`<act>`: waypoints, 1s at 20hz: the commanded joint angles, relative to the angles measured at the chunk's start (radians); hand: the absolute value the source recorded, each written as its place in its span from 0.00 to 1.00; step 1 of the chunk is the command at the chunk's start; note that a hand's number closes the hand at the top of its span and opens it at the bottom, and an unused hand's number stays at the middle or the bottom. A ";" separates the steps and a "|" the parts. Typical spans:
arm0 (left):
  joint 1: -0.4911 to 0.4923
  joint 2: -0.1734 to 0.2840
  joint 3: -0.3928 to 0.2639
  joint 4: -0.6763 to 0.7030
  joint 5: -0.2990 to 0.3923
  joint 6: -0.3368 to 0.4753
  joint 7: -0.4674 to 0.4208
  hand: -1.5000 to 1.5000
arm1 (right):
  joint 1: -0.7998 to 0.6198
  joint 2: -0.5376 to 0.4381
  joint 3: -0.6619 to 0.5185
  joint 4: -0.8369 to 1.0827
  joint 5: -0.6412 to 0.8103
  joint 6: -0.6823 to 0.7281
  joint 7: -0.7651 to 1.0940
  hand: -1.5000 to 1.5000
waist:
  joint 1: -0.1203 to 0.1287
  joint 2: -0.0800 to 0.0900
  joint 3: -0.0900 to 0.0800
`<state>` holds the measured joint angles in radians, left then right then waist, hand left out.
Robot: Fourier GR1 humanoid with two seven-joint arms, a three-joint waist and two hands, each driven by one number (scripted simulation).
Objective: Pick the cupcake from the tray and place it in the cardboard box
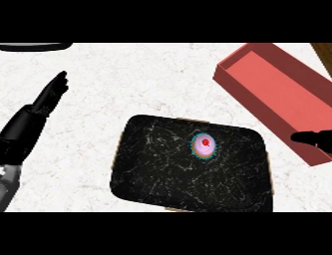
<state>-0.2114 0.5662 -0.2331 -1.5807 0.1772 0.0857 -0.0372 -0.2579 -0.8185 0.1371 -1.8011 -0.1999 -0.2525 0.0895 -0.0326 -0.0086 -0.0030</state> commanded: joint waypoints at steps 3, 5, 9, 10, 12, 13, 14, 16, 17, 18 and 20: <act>-0.015 -0.034 -0.013 0.026 -0.012 -0.041 -0.027 0.50 | 0.102 -0.089 0.054 -0.109 0.173 0.062 -0.070 0.00 | 0.018 0.007 0.003; 0.000 -0.063 -0.032 0.041 -0.044 -0.031 -0.066 0.50 | 0.070 -0.081 0.109 -0.149 0.255 0.049 -0.016 0.00 | 0.029 0.008 0.002; -0.034 -0.074 -0.020 0.097 -0.055 -0.055 -0.086 0.50 | 0.032 -0.166 0.130 -0.218 0.286 0.168 0.098 0.00 | 0.028 0.009 0.001; -0.033 -0.050 -0.010 0.044 -0.030 -0.070 -0.031 0.50 | -0.004 -0.208 0.135 -0.221 0.274 0.221 0.160 0.00 | 0.038 0.007 0.001; -0.005 -0.049 -0.003 0.066 -0.028 -0.086 -0.097 0.50 | -0.038 -0.237 0.204 -0.239 0.321 0.278 0.253 0.00 | 0.052 0.010 -0.001; -0.022 -0.068 -0.023 0.080 -0.064 -0.054 -0.073 0.50 | -0.045 -0.243 0.248 -0.289 0.337 0.309 0.302 0.00 | 0.046 0.009 -0.001; -0.094 -0.066 0.002 0.086 -0.028 -0.082 -0.040 0.50 | -0.107 -0.247 0.255 -0.256 0.313 0.367 0.334 0.00 | 0.053 0.014 -0.001; -0.052 -0.055 0.005 0.092 -0.046 -0.078 -0.063 0.50 | -0.129 -0.243 0.320 -0.361 0.330 0.418 0.459 0.00 | 0.050 0.008 -0.002; -0.078 -0.076 -0.003 0.109 -0.050 -0.076 -0.057 0.50 | -0.158 -0.241 0.344 -0.361 0.326 0.462 0.484 0.00 | 0.048 0.011 -0.002; -0.054 -0.049 0.022 0.112 -0.032 -0.114 -0.109 0.50 | -0.218 -0.213 0.349 -0.365 0.301 0.497 0.546 0.00 | 0.059 0.011 -0.002; -0.039 -0.090 -0.028 0.073 -0.070 -0.073 -0.065 0.50 | -0.276 -0.181 0.416 -0.363 0.315 0.555 0.654 0.00 | 0.068 0.010 -0.002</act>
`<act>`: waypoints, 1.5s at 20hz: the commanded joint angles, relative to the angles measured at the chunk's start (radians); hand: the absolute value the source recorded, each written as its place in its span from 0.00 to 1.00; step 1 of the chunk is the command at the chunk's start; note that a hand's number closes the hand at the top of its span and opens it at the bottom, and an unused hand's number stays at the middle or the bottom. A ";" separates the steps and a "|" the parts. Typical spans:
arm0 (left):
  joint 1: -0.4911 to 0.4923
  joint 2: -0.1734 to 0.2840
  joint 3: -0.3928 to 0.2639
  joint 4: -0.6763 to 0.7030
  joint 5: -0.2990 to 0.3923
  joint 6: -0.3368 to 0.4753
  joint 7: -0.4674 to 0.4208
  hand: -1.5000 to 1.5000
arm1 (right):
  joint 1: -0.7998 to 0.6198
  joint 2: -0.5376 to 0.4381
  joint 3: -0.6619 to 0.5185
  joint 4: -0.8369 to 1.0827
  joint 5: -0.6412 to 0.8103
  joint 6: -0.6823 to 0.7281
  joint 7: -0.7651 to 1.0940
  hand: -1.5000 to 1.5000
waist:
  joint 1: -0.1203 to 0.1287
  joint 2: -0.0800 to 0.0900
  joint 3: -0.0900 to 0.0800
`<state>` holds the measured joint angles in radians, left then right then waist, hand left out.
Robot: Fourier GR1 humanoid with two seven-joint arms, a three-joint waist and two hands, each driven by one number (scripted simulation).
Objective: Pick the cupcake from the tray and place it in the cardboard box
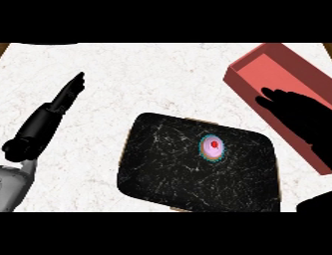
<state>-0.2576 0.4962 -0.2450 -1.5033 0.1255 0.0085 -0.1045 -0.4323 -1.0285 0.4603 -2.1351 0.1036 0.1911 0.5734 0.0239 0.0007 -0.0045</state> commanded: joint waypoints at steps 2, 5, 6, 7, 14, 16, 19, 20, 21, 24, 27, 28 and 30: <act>-0.008 -0.011 0.017 0.035 -0.013 -0.011 -0.023 0.50 | -0.166 0.115 0.154 -0.037 0.042 0.139 0.281 0.00 | 0.003 0.002 0.000; 0.008 -0.047 -0.029 -0.025 -0.052 0.019 0.012 0.50 | -0.276 0.203 0.189 0.008 -0.025 0.237 0.436 0.00 | 0.005 -0.001 0.001; 0.016 0.001 0.021 -0.068 -0.007 -0.017 0.030 0.50 | -0.260 0.233 0.230 0.000 0.009 0.235 0.477 0.00 | 0.004 -0.004 0.002; 0.023 -0.018 0.022 -0.002 -0.022 -0.013 -0.027 0.50 | -0.286 0.304 0.261 0.036 0.008 0.237 0.527 0.00 | 0.001 0.000 0.001; 0.025 -0.036 0.036 -0.002 -0.039 -0.029 -0.011 0.50 | -0.339 0.487 0.318 0.164 0.037 0.239 0.638 0.00 | -0.012 -0.003 0.003; 0.066 -0.043 0.027 -0.016 -0.066 -0.017 -0.039 0.50 | -0.344 0.534 0.346 0.210 0.069 0.234 0.625 0.00 | -0.010 -0.003 0.003; 0.065 -0.024 0.052 -0.062 -0.035 -0.039 0.022 0.50 | -0.322 0.518 0.368 0.247 0.130 0.229 0.618 0.00 | -0.010 -0.004 0.004; 0.017 -0.057 0.032 0.007 -0.071 -0.023 0.007 0.50 | -0.370 0.548 0.362 0.268 0.138 0.245 0.642 0.00 | -0.019 -0.002 0.003; -0.017 -0.067 0.040 0.003 -0.073 -0.011 0.047 0.50 | -0.357 0.577 0.384 0.266 0.167 0.236 0.639 0.00 | -0.022 -0.002 0.003; 0.036 -0.042 0.077 -0.046 -0.043 -0.049 0.026 0.50 | -0.337 0.585 0.353 0.320 0.218 0.228 0.583 0.00 | -0.016 -0.003 0.004; 0.064 -0.076 0.051 -0.053 -0.084 -0.032 0.011 0.50 | -0.323 0.611 0.339 0.311 0.229 0.268 0.609 0.00 | -0.019 -0.003 0.004; 0.057 -0.058 0.062 -0.082 -0.065 -0.052 0.057 0.50 | -0.330 0.586 0.318 0.314 0.207 0.306 0.587 0.00 | -0.019 -0.004 0.004; 0.005 -0.089 0.064 -0.025 -0.094 -0.028 0.063 0.50 | -0.255 0.608 0.389 0.328 0.302 0.252 0.559 0.00 | -0.026 -0.002 0.004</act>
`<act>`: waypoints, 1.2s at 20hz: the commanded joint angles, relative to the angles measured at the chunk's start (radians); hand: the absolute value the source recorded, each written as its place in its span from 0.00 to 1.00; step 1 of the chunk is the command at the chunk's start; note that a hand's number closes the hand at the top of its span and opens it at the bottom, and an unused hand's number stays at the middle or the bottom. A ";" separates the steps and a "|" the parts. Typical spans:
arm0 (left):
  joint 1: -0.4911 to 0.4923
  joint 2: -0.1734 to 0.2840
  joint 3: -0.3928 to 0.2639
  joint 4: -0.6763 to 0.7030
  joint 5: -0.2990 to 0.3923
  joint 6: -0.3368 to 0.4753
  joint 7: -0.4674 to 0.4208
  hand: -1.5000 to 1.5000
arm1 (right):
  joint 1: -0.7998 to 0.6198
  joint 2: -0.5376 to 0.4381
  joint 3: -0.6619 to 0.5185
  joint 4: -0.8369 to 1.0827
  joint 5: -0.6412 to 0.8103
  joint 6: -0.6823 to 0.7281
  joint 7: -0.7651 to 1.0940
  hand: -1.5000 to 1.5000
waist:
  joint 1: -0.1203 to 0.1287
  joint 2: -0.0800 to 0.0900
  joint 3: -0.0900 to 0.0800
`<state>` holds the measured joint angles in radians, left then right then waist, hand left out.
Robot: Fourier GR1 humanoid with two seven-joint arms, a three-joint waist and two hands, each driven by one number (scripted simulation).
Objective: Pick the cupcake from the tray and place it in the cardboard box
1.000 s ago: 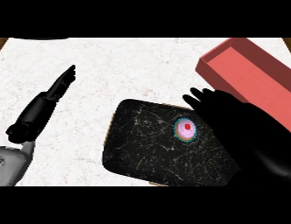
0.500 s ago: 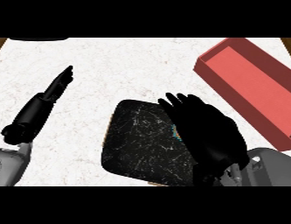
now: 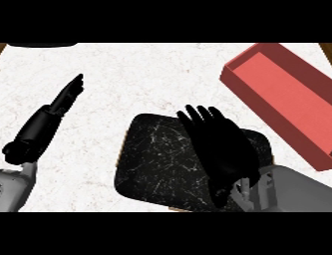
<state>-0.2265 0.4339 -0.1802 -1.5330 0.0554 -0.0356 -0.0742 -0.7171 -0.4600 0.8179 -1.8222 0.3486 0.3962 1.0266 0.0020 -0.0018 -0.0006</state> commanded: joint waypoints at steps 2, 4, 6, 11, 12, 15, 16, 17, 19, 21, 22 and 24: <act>-0.001 -0.026 0.014 0.057 -0.023 -0.010 -0.061 0.50 | -0.001 0.005 -0.034 0.060 0.042 0.095 0.057 0.00 | -0.002 0.002 0.000; 0.025 -0.016 0.013 -0.029 -0.019 -0.018 0.023 0.50 | 0.053 -0.004 -0.042 0.048 0.089 0.074 0.031 0.00 | 0.001 0.000 0.001; -0.003 -0.008 0.056 0.029 -0.001 -0.044 -0.029 0.50 | 0.048 0.042 -0.019 0.102 0.126 0.082 0.032 0.00 | 0.000 0.001 0.000; -0.031 -0.049 0.058 0.013 -0.031 -0.049 0.027 0.50 | 0.110 0.166 -0.026 0.084 0.199 0.097 0.035 0.00 | -0.002 0.001 0.000; -0.029 -0.038 0.082 0.031 -0.027 -0.067 -0.002 0.50 | 0.118 0.158 -0.047 0.086 0.212 0.111 0.021 0.00 | -0.002 0.001 0.000; 0.059 -0.055 0.064 -0.067 -0.064 -0.044 0.003 0.50 | 0.176 0.144 -0.054 0.133 0.265 0.092 -0.066 0.00 | 0.002 0.001 0.001; 0.003 -0.069 0.062 -0.023 -0.055 -0.057 0.038 0.50 | 0.093 0.157 -0.129 0.244 0.234 0.123 -0.127 0.00 | 0.003 0.003 0.001; -0.009 -0.091 0.051 0.016 -0.085 -0.045 0.010 0.50 | 0.103 0.175 -0.123 0.229 0.239 0.154 -0.110 0.00 | 0.000 0.002 0.000; 0.021 -0.062 0.092 0.000 -0.063 -0.088 0.000 0.50 | 0.183 0.149 -0.108 0.159 0.305 0.133 -0.118 0.00 | -0.002 0.001 0.000; 0.016 -0.078 0.092 0.006 -0.071 -0.078 -0.009 0.50 | 0.207 0.123 -0.106 0.162 0.342 0.134 -0.115 0.00 | -0.004 0.001 0.000; 0.022 -0.064 0.115 0.050 -0.066 -0.107 -0.056 0.50 | 0.191 0.133 -0.141 0.216 0.343 0.135 -0.165 0.00 | -0.002 0.002 0.000; 0.049 -0.120 0.055 0.000 -0.127 -0.060 -0.024 0.50 | 0.206 0.168 -0.116 0.248 0.409 0.100 -0.182 0.00 | 0.000 0.002 0.001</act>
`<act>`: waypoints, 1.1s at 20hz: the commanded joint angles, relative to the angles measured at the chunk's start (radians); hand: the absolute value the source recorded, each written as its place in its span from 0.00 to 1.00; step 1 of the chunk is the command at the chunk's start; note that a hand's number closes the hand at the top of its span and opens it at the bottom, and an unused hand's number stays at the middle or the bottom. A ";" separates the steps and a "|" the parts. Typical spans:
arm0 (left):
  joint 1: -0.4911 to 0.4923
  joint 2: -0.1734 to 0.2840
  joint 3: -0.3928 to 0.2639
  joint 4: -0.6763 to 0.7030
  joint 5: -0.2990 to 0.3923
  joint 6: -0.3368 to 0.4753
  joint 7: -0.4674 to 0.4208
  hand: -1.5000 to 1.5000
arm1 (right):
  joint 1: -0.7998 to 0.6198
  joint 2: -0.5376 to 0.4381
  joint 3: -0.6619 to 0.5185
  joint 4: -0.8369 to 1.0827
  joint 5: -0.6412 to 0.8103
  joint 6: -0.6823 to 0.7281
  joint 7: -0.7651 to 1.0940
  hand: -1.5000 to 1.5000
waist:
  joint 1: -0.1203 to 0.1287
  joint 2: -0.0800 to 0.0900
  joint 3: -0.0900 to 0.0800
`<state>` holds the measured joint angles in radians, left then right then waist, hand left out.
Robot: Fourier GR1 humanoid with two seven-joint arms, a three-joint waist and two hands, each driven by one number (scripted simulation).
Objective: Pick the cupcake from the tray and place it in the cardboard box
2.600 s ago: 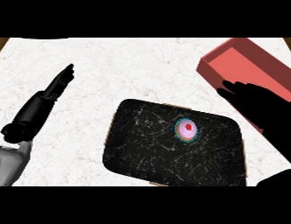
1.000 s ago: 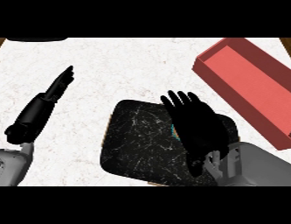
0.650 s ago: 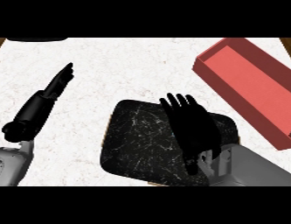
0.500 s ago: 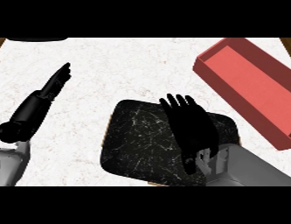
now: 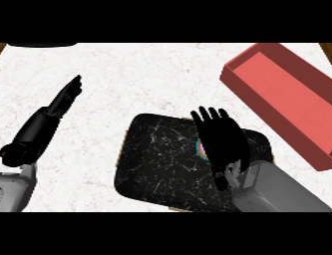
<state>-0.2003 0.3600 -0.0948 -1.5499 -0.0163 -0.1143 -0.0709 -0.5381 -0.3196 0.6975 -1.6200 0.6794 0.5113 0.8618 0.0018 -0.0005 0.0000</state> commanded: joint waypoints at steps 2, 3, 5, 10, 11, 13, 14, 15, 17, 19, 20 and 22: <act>-0.039 0.018 0.050 -0.011 0.018 -0.062 0.039 0.50 | 0.014 -0.029 -0.084 0.061 0.058 0.022 -0.098 0.00 | 0.000 0.000 0.000; -0.021 0.003 0.058 0.001 0.009 -0.045 0.013 0.50 | 0.083 -0.006 -0.039 0.076 0.108 -0.042 -0.096 0.00 | 0.000 0.001 0.000; 0.006 -0.044 0.012 0.014 -0.044 -0.034 -0.011 0.50 | 0.070 0.090 -0.031 0.085 0.137 -0.014 -0.060 0.00 | 0.001 0.001 0.000; -0.029 -0.043 0.053 -0.005 -0.025 -0.053 0.036 0.50 | 0.068 0.012 -0.070 0.107 0.160 -0.037 -0.269 1.00 | 0.001 0.001 0.000; -0.011 -0.028 0.056 -0.035 -0.027 -0.057 0.049 0.50 | 0.073 0.040 -0.029 0.165 0.188 -0.089 -0.304 1.00 | 0.006 0.001 0.000; -0.040 -0.041 0.054 -0.061 -0.028 -0.055 0.102 0.50 | 0.067 0.034 -0.028 0.084 0.219 -0.062 -0.294 1.00 | 0.001 0.000 0.000; -0.027 -0.039 0.069 0.063 -0.057 -0.057 -0.062 0.50 | 0.009 0.026 -0.052 0.167 0.235 -0.087 -0.349 1.00 | 0.001 0.003 0.000; -0.041 -0.090 0.022 0.018 -0.090 -0.011 0.014 0.50 | 0.047 0.050 -0.019 0.158 0.282 -0.152 -0.342 1.00 | 0.000 0.002 0.000; -0.019 -0.095 0.013 -0.055 -0.081 -0.028 0.077 0.50 | 0.037 0.095 -0.014 0.193 0.324 -0.166 -0.345 1.00 | 0.004 0.000 0.000; -0.007 -0.087 0.042 0.027 -0.092 -0.037 -0.023 0.50 | 0.040 0.015 -0.073 0.164 0.323 -0.178 -0.442 1.00 | -0.001 0.001 0.000; 0.059 -0.043 0.080 -0.046 -0.044 -0.087 -0.027 0.50 | 0.069 0.070 -0.027 0.137 0.357 -0.172 -0.393 1.00 | 0.003 0.000 0.000; -0.042 -0.041 0.098 -0.004 -0.037 -0.094 0.047 0.50 | -0.009 0.085 -0.104 0.281 0.343 -0.260 -0.504 1.00 | 0.005 0.002 0.000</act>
<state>-0.2150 0.3037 -0.0283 -1.5626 -0.0699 -0.1797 -0.0464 -0.5046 -0.2596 0.6414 -1.4346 1.0000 0.3282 0.4551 0.0042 -0.0017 -0.0012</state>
